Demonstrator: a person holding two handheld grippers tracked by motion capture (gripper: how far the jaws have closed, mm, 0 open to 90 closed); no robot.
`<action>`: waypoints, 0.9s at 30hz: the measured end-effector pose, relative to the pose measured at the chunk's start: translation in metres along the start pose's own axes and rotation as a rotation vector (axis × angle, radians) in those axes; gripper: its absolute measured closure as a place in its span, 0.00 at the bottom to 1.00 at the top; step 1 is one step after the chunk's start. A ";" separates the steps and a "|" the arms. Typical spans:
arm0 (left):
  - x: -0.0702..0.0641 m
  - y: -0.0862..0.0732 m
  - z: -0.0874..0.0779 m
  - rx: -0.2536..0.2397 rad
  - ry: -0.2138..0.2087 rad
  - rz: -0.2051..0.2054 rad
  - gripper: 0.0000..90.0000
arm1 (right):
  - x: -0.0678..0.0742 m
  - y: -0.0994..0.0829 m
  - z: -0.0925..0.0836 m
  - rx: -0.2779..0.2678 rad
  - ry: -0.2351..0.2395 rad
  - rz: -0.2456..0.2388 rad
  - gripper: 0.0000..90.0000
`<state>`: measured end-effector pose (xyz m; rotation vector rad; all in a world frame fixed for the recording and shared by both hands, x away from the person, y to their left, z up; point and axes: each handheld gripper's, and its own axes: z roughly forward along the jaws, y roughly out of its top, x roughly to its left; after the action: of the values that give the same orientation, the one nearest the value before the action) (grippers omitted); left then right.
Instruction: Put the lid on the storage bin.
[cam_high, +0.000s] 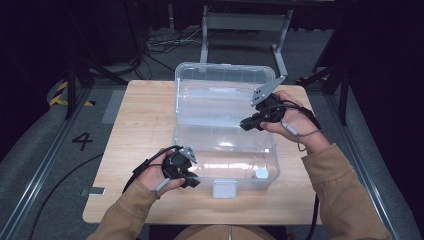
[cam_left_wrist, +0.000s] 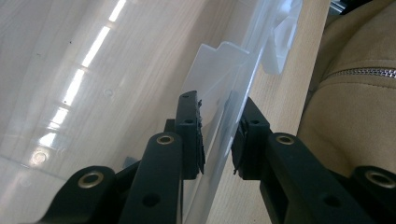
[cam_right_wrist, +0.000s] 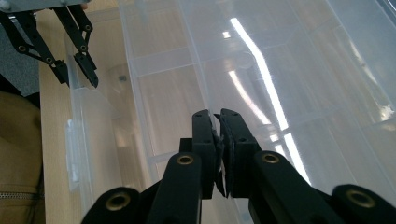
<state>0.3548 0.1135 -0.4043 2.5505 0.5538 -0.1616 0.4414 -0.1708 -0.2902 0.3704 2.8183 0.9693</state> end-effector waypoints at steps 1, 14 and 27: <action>0.000 0.000 0.000 -0.001 0.001 0.000 0.84 | 0.001 0.000 0.000 0.001 0.002 0.000 0.95; 0.000 0.000 0.000 0.000 0.005 0.001 0.84 | 0.009 -0.002 -0.001 0.006 0.007 -0.017 0.95; 0.000 0.000 0.000 -0.001 0.008 0.007 0.84 | 0.018 -0.004 -0.001 0.015 0.016 -0.037 0.96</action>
<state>0.3544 0.1132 -0.4044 2.5533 0.5477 -0.1490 0.4235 -0.1694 -0.2923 0.3130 2.8376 0.9488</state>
